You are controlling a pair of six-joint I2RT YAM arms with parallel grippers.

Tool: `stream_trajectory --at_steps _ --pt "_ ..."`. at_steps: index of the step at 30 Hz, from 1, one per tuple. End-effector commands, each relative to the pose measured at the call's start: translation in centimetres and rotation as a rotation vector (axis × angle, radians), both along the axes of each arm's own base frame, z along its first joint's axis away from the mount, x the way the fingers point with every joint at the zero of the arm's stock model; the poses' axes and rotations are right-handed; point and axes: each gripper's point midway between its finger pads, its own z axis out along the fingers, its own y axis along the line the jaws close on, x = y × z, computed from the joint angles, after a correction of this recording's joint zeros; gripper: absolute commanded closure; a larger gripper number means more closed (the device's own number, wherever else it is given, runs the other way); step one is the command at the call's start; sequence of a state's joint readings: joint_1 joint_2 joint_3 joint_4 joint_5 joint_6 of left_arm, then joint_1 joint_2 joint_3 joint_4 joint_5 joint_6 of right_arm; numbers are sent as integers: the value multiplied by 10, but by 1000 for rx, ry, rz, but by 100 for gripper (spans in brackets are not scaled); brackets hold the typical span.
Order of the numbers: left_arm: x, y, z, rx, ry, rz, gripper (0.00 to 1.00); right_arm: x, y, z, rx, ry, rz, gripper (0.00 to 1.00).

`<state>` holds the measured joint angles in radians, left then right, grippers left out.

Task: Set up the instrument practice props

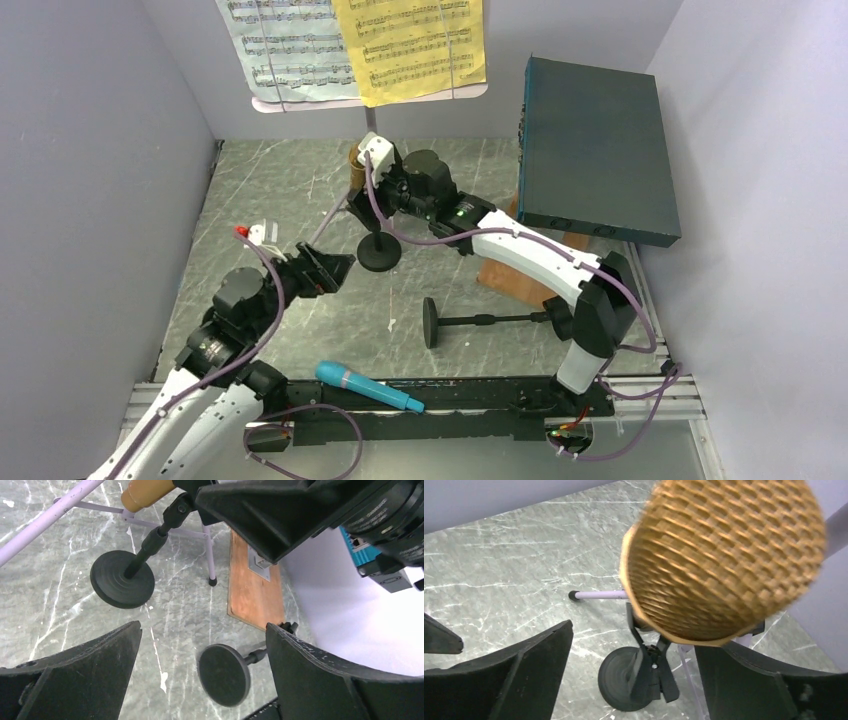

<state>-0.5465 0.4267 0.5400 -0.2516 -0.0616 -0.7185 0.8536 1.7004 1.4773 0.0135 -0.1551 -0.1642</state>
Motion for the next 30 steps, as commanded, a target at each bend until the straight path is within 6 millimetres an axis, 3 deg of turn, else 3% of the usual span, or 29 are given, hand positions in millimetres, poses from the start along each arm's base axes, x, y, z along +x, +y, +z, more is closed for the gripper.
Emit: stream_trajectory --at_steps 1,7,12,14,18,20,23,25,30 --pt "-13 4 1 18 171 10 0 -12 -18 48 25 -27 -79 4" --pt "-10 -34 2 -34 279 -139 1 -60 -65 81 77 -36 -82 0" --pt "-9 -79 -10 -142 374 -325 2 -84 -118 64 99 -64 -160 0" --pt "-11 -97 -21 -167 407 -383 11 -90 -138 56 111 -73 -206 0" --pt "-22 -129 -51 48 390 -313 11 -103 -158 53 177 -100 -221 0" --pt "-19 -130 -74 158 453 -185 10 -110 -164 56 200 -104 -214 0" --pt "-16 -124 -102 282 551 15 11 -119 -170 74 271 -139 -199 0" --pt "-18 -130 -120 335 600 49 11 -122 -178 80 313 -162 -210 0" --pt "-25 -173 -146 341 642 -59 11 -129 -199 96 390 -202 -255 0"
